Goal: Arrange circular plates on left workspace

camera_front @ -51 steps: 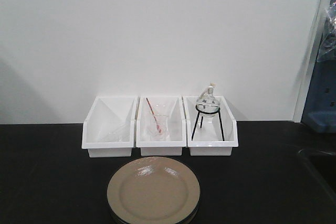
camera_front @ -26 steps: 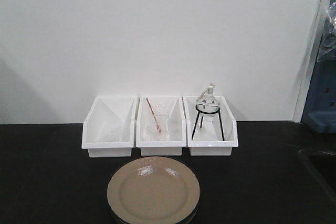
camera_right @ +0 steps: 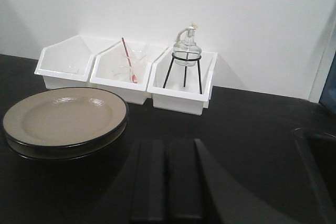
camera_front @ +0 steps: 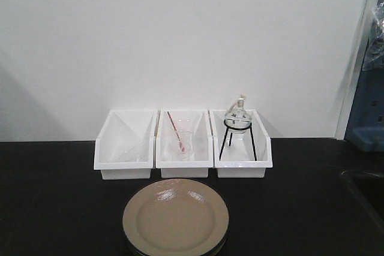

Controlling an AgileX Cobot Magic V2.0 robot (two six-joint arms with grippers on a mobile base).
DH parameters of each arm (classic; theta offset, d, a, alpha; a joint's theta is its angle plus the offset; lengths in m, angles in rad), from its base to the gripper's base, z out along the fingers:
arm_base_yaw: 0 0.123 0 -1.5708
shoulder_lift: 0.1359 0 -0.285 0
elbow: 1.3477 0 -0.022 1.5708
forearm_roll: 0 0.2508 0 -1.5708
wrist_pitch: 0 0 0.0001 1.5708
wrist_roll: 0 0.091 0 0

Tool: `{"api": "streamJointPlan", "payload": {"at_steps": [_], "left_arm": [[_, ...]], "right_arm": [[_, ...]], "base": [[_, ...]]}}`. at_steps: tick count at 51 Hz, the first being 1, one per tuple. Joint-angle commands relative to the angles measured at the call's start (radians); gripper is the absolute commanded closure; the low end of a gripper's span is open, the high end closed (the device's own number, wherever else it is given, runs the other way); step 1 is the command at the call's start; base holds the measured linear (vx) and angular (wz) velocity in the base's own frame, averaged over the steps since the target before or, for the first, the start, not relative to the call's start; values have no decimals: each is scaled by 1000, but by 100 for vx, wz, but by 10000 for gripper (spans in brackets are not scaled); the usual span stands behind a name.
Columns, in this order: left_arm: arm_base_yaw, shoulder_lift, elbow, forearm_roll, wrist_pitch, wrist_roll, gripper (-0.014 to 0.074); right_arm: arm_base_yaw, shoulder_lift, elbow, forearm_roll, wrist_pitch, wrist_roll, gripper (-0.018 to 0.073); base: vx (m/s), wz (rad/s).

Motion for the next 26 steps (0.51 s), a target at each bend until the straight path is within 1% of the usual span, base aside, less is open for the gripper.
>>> {"api": "streamJointPlan", "payload": {"at_steps": [1,3,5,6,8,10,12,19,26], "left_arm": [[-3,-17,74,16,-210,-64,596],[-3,-17,116,39,-277,-102,596],[-3,-17,164,82,-382,-172,596],[-2,-17,173,103,-392,-192,596],[-2,-17,161,147,-358,-226,596],[1,-17,157,174,-353,-253,596],[4,-17,159,174,-351,-254,596],[6,-17,161,96,-304,-254,596],[6,-16,161,100,-297,-254,596]], "right_arm": [[-4,8,-30,4,-77,-3,561],[-4,11,-30,4,-77,-3,561],[-4,11,-30,4,-77,-3,561],[-4,11,-30,4,-77,-3,561],[-4,11,-30,4,-77,-3,561],[-4,11,-30,4,-77,-3,561],[-4,11,-30,4,-77,-3,561],[-4,11,-30,4,-77,-3,561],[-4,11,-30,4,-77,-3,561]], "base": [[0,1],[0,0],[0,0],[0,0],[0,0],[0,0],[0,0],[0,0],[0,0]]}}
